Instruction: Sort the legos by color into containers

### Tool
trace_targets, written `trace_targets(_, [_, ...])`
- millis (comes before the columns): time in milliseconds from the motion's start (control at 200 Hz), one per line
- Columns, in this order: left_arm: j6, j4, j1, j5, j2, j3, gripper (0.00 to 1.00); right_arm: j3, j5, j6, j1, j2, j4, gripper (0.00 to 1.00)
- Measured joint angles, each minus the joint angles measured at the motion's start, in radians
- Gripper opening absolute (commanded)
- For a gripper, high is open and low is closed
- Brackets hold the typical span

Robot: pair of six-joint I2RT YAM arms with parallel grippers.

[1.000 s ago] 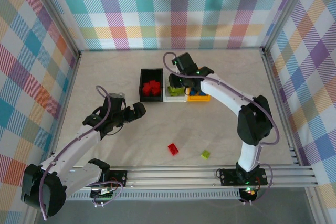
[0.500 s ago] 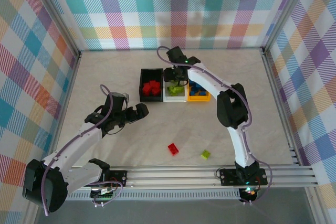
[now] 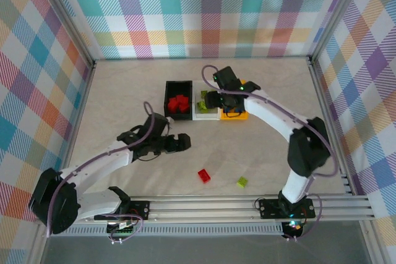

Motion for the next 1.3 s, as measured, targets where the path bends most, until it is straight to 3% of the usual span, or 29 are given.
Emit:
trace_targets(230, [0.063,-0.043,-0.324,-0.078,0.232,0.113,0.88,-0.302,-0.004,0.029,0.013,-0.205,0.034,0.71])
trace_targets(395, [0.095,-0.098,-0.462,-0.132,0.375,0.19,0.83,-0.38,0.014,0.034,0.013,-0.272,0.037,0.71])
trace_targets(655, [0.103,-0.151,-0.489,-0.189,0.465,0.24,0.85,-0.414,0.032,0.041,0.01,-0.328,0.066,0.71])
trace_targets(1035, [0.145,-0.163,-0.51,-0.287,0.505,0.251,0.62,-0.419,0.04,0.042,-0.005,-0.344,0.074,0.72])
trace_targets(1300, [0.14,-0.147,-0.513,-0.336,0.491,0.234,0.54,-0.42,0.039,0.042,-0.011,-0.345,0.077,0.72])
